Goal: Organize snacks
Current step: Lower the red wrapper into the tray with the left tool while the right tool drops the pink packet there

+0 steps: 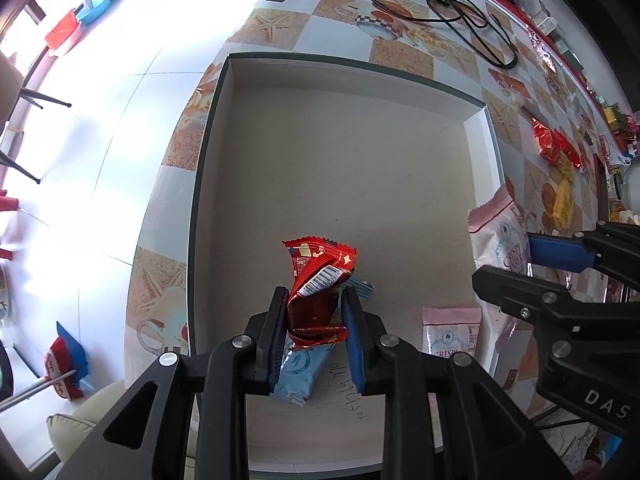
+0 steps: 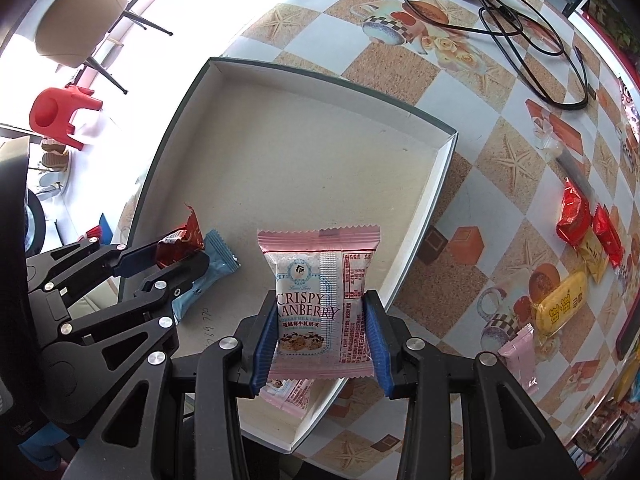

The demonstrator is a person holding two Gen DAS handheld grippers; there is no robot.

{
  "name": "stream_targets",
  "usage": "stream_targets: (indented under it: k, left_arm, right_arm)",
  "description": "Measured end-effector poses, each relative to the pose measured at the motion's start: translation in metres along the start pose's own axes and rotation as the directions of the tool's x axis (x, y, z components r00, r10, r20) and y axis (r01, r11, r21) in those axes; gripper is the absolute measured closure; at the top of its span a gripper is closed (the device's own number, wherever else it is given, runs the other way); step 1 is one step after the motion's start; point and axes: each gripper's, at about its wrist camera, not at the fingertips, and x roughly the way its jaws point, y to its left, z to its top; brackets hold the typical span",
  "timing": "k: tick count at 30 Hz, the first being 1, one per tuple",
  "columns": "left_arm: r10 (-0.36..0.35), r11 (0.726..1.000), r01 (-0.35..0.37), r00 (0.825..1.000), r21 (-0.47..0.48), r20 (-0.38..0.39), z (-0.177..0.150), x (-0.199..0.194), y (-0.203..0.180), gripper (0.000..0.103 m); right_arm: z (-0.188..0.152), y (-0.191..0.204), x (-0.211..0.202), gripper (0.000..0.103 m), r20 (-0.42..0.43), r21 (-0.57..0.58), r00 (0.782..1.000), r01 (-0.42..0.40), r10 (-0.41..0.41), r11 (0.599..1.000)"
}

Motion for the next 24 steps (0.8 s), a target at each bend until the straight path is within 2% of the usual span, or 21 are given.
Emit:
stream_targets:
  k: [1,3,5,6,7,8,10,21,24]
  left_arm:
    - [0.010,1.000,-0.010,1.000,0.006,-0.002,0.000,0.001,-0.001,0.065]
    - [0.018,1.000,-0.018,1.000,0.010,0.001,0.000,0.001,-0.003,0.040]
    - [0.043,0.999,-0.043,0.999,0.013,0.015,-0.001,-0.001,-0.004,0.030]
    - [0.056,0.998,-0.056,0.998,0.013,0.016,0.000,0.000,-0.004,0.029]
    - [0.065,0.998,-0.065,0.998,0.012,0.011,0.000,0.001,-0.003,0.029]
    - [0.066,0.998,-0.066,0.998,0.007,0.004,0.001,0.002,-0.001,0.028]
    - [0.054,0.998,-0.054,0.999,-0.011,-0.007,0.001,0.004,0.004,0.028]
    - [0.097,0.995,-0.097,0.995,0.000,-0.016,0.018,0.012,0.010,0.025]
    - [0.077,0.997,-0.077,0.997,-0.015,-0.019,0.029,0.013,0.016,0.025]
  right_arm:
    - [0.000,0.001,0.000,0.060,-0.005,-0.004,1.000,-0.008,0.008,1.000]
    - [0.000,0.000,0.000,0.059,-0.013,-0.002,1.000,-0.016,0.016,1.000]
    - [0.001,-0.002,-0.001,0.059,-0.019,0.001,1.000,-0.020,0.020,1.000]
    - [0.000,-0.003,-0.001,0.057,-0.022,0.005,1.000,-0.020,0.021,1.000]
    - [0.000,-0.006,-0.001,0.047,-0.023,0.012,1.000,-0.007,0.007,1.000]
    - [0.000,-0.009,-0.001,0.030,-0.020,0.018,1.000,0.009,-0.009,1.000]
    - [-0.002,-0.018,-0.005,0.011,-0.001,0.044,1.000,0.025,-0.025,0.999]
    - [-0.016,-0.069,-0.001,0.010,-0.033,0.172,0.997,0.079,-0.074,0.982]
    - [-0.019,-0.077,-0.001,0.010,-0.035,0.187,0.997,0.080,-0.074,0.979]
